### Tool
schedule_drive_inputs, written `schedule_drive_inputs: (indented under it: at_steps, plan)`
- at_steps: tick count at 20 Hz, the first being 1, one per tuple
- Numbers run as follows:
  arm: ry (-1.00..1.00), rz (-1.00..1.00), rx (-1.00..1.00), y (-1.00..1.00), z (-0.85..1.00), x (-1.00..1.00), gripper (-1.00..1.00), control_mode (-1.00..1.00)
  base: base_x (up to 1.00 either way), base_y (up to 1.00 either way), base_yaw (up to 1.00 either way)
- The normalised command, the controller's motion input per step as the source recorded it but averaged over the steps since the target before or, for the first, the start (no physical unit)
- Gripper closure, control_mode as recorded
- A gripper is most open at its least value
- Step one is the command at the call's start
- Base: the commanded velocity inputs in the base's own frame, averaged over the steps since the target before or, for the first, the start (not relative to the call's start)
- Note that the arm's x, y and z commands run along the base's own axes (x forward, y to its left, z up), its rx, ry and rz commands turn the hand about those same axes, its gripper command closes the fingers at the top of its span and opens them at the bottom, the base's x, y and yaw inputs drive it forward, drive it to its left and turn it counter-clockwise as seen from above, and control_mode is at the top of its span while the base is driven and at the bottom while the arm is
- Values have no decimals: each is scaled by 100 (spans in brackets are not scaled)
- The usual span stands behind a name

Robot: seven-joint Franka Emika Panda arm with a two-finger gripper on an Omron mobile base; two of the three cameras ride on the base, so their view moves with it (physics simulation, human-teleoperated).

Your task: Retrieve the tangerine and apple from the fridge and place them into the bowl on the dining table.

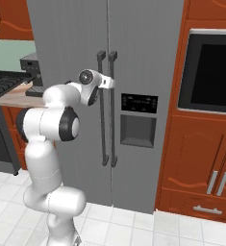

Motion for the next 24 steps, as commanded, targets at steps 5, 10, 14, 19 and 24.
schedule_drive_inputs:
  at_steps: [5,10,14,19,24]
  plan:
    - [-1,0,0,0,-10,57,100,-100,0,0,0]
    - [3,0,0,0,20,-4,100,-100,0,0,0]
    - [0,1,0,0,32,-75,100,-100,0,0,0]
    - [0,0,0,9,21,-99,100,-100,0,0,0]
    - [0,0,-1,35,41,-100,100,-100,0,0,0]
